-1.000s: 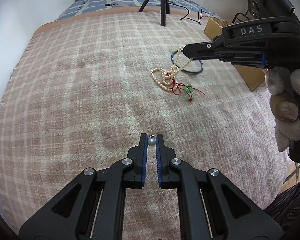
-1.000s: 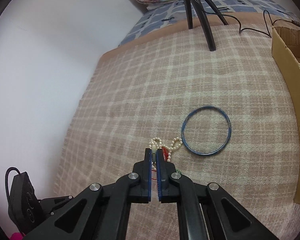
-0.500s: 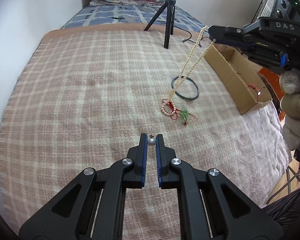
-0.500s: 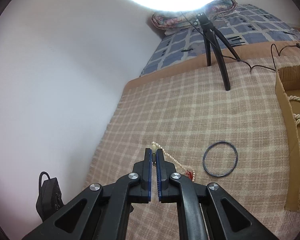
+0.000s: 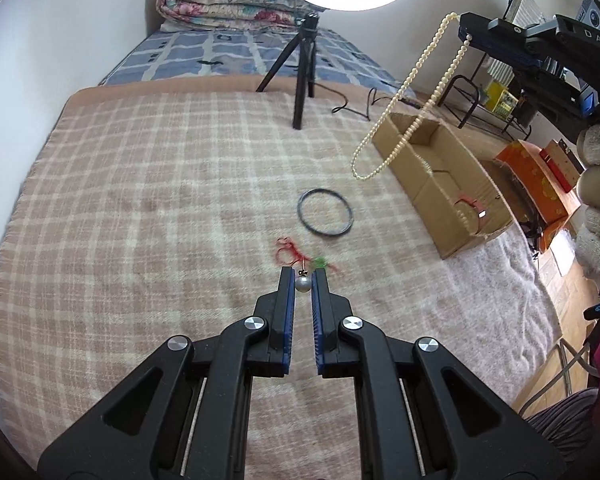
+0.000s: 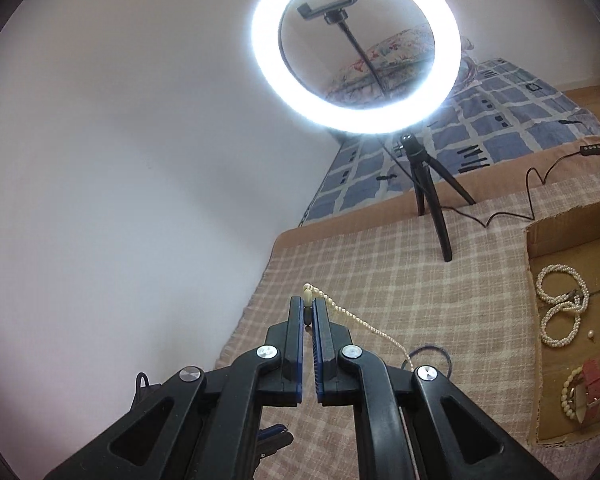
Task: Organize jewelry
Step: 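Lift and carry the earring with left gripper while right gripper carries the pearl strand to the box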
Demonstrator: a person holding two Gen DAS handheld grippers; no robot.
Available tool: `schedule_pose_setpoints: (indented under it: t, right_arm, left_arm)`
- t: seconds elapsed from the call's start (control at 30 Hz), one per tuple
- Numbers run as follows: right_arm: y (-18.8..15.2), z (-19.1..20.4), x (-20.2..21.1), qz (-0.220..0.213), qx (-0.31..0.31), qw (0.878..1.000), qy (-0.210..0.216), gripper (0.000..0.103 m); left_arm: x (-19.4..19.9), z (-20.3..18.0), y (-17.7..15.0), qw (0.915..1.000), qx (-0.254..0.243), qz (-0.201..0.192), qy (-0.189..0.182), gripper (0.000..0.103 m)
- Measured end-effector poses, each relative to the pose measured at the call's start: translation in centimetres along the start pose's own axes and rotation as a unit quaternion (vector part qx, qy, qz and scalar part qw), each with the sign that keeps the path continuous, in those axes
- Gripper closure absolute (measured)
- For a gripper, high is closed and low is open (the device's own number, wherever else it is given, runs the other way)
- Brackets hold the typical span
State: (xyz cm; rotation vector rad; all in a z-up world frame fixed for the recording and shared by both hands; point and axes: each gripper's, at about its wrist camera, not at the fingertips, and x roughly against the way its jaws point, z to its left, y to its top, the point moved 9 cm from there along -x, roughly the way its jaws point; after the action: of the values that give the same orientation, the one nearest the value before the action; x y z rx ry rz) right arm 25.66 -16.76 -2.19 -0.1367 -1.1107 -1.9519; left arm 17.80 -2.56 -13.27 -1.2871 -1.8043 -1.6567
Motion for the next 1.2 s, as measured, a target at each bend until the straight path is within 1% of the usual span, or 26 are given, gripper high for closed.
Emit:
schedule_pose_setpoints:
  t: [0.33,0.6,0.87,1.2]
  right_arm:
    - [3.4,-3.3,5.5,-0.053,0.007,0.998,-0.038,0.102]
    - [5.3,-6.6,9.1,-0.078,0.003,0.995,-0.067,0.102]
    - [7.3,-10.6,10.4,-0.101,-0.010,0.991,-0.087,0.102]
    - [8.2,-17.3,10.0,-0.108,-0.048,0.987,-0.111,0.102]
  left_arm:
    - [-0.2,-6.6,2.7,0.9988,-0.026,-0.016,-0.038,0.097]
    - [-1.8,-11.8,4.6,0.9968,-0.043,-0.018,-0.066,0.097]
    - [-4.8,-16.5,5.5,0.9942,-0.061,-0.008,-0.089,0.097]
    - [-9.6,-20.3,5.6,0.9924,-0.082,0.008,-0.092,0.097]
